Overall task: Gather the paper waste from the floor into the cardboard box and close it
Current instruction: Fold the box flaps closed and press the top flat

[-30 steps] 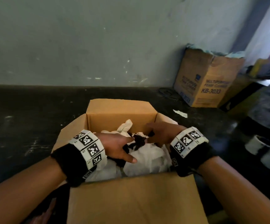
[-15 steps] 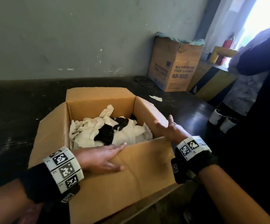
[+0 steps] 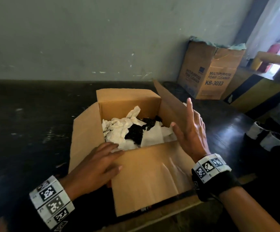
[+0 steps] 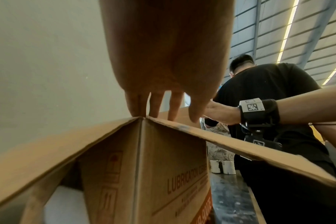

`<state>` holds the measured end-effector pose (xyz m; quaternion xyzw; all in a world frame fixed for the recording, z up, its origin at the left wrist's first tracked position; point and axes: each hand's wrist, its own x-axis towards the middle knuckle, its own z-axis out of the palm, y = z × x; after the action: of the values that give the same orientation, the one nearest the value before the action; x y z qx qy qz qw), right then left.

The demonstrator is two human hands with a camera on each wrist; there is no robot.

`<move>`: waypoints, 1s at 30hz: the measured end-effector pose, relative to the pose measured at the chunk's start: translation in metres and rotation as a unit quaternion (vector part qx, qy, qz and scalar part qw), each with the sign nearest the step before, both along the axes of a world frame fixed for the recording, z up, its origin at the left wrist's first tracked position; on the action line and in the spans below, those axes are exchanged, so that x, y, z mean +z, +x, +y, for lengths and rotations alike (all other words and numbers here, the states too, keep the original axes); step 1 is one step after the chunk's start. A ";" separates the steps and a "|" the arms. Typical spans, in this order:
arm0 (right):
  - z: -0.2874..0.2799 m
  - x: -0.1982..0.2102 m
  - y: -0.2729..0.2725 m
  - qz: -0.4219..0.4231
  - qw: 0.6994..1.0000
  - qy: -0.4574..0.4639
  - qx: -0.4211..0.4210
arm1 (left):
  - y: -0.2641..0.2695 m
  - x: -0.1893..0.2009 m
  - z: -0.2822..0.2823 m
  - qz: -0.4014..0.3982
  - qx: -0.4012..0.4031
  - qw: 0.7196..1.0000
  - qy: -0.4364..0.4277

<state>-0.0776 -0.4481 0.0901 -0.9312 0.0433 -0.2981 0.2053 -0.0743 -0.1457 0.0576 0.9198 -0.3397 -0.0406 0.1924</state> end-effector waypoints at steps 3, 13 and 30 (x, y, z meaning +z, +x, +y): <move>0.018 0.004 0.006 0.050 0.992 -0.096 0.062 | -0.022 -0.003 0.015 -0.048 0.102 0.992 -0.055; 0.048 -0.027 0.024 0.260 0.946 -0.117 0.154 | -0.050 -0.022 0.017 0.177 0.205 0.941 -0.201; 0.078 -0.037 -0.006 0.248 0.941 -0.135 0.186 | -0.010 0.000 -0.002 -0.028 0.025 0.998 0.054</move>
<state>-0.0835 -0.3702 0.0535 -0.9861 -0.1218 -0.0176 0.1119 -0.0843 -0.1481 0.0574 0.9377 -0.3194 -0.0283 0.1336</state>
